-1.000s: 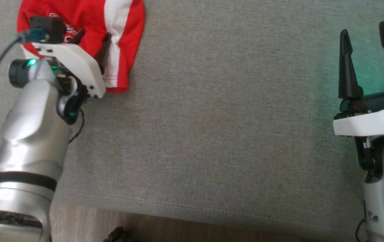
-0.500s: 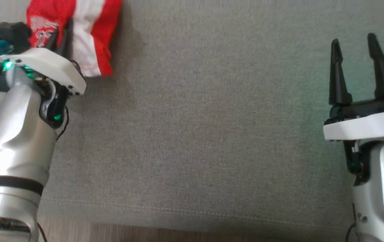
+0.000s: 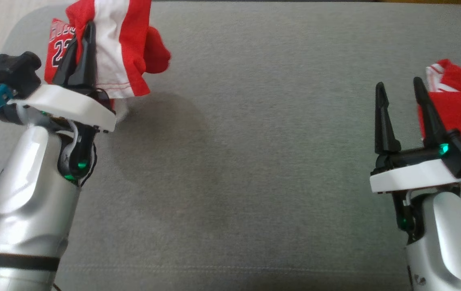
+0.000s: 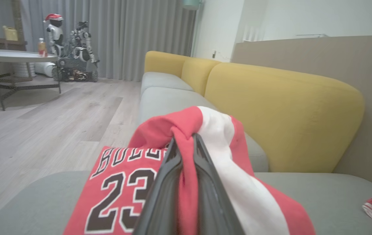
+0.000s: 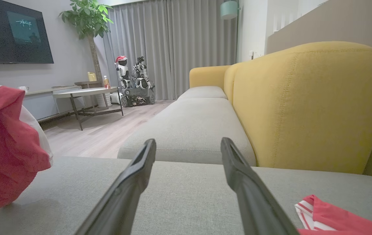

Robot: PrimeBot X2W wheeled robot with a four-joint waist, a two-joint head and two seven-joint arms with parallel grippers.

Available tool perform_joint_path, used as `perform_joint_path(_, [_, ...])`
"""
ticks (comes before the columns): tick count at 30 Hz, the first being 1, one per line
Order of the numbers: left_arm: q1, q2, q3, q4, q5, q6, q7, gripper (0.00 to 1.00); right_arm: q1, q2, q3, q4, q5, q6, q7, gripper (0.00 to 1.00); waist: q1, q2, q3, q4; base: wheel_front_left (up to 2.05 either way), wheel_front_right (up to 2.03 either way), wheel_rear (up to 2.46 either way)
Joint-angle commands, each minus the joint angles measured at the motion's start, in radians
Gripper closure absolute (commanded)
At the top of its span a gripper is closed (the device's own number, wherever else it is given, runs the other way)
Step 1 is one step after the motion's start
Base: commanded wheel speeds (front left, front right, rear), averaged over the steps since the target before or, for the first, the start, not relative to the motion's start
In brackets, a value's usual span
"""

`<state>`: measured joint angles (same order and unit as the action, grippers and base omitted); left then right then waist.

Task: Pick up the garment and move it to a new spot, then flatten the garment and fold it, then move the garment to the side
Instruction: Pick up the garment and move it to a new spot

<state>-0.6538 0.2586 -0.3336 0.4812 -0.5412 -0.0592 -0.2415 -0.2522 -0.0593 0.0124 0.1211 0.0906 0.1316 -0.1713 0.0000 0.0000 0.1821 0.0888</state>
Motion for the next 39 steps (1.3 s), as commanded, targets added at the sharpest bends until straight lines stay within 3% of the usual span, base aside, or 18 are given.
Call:
perform_joint_path(1, [-0.027, 0.052, 0.038, -0.083, -0.001, 0.015, 0.012, 1.0, -0.014, 0.007, 0.032, -0.02, 0.012, -0.001, -0.018, 0.0, 0.0, 0.0, -0.023, -0.038, 0.0, 0.0, 0.0])
perform_joint_path(9, [-0.025, 0.066, 0.006, -0.246, 0.016, 0.039, 0.088, 1.0, -0.036, 0.009, 0.063, 0.011, 0.062, -0.001, -0.047, 0.0, 0.0, 0.0, -0.008, -0.135, 0.0, 0.0, 0.0])
perform_joint_path(15, [-0.048, 0.068, 0.0, -0.265, 0.032, 0.072, 0.118, 1.0, -0.053, 0.009, 0.073, 0.032, 0.083, -0.001, -0.065, 0.0, 0.0, 0.0, 0.006, -0.2, 0.0, 0.0, 0.0])
perform_joint_path(19, [-0.057, 0.063, -0.017, -0.275, 0.037, 0.072, 0.129, 1.0, -0.06, 0.009, 0.069, 0.04, 0.088, -0.001, -0.073, 0.0, 0.0, 0.0, 0.013, -0.228, 0.0, 0.0, 0.0])
perform_joint_path(30, [-0.095, 0.045, -0.048, -0.25, 0.049, 0.07, 0.129, 1.0, -0.07, 0.009, 0.07, 0.053, 0.098, -0.001, -0.085, 0.0, 0.0, 0.0, 0.023, -0.268, 0.0, 0.0, 0.0])
perform_joint_path(36, [-0.095, 0.051, -0.034, -0.239, 0.051, 0.105, 0.137, 1.0, -0.071, 0.009, 0.063, 0.053, 0.099, -0.001, -0.087, 0.0, 0.0, 0.0, 0.024, -0.265, 0.0, 0.0, 0.0])
perform_joint_path(39, [-0.094, 0.022, -0.046, -0.251, 0.045, 0.13, 0.165, 1.0, -0.072, 0.009, 0.065, 0.053, 0.101, -0.001, -0.088, 0.0, 0.0, 0.0, 0.028, -0.262, 0.0, 0.0, 0.0])
